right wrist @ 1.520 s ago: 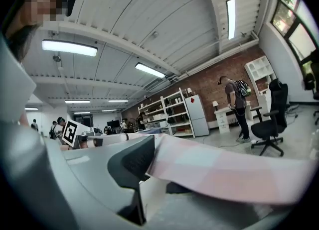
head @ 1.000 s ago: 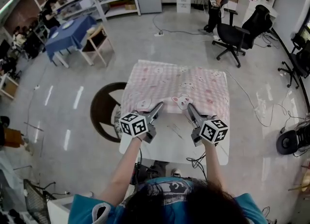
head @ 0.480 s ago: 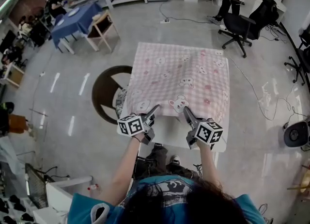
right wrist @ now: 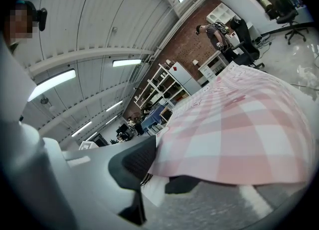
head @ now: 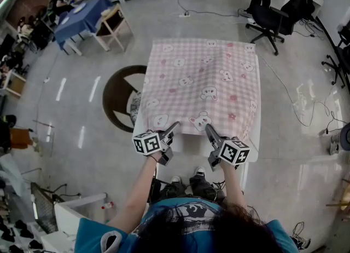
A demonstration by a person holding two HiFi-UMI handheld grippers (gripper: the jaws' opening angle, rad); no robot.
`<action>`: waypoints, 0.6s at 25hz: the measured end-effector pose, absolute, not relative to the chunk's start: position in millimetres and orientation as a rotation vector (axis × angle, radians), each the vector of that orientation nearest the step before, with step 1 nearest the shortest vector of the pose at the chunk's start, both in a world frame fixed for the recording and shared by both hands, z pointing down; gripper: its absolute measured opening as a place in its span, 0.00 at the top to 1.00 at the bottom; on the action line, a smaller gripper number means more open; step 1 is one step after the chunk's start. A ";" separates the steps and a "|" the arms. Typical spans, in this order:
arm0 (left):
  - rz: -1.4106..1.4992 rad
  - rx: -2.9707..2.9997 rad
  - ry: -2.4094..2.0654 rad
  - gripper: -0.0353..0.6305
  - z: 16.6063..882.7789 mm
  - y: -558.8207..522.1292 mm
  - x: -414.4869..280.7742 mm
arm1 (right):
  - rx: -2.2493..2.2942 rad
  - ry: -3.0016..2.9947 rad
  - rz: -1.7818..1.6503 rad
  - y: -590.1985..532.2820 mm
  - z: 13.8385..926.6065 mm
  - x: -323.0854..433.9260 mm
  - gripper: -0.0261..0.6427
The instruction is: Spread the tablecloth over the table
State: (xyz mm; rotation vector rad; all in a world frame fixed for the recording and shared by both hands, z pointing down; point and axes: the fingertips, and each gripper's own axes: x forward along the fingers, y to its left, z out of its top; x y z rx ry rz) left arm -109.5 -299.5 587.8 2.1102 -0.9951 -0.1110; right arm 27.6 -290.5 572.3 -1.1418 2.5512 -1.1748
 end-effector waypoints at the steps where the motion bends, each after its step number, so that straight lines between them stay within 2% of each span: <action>1: -0.102 2.107 -0.994 0.82 590.8 -297.0 -110.9 | -1.148 2.544 -1.183 -287.2 575.1 26.3 0.89; 15: 0.040 2.041 -0.938 0.81 660.7 -232.6 -118.8 | -1.301 2.489 -1.369 -220.8 638.1 15.9 0.89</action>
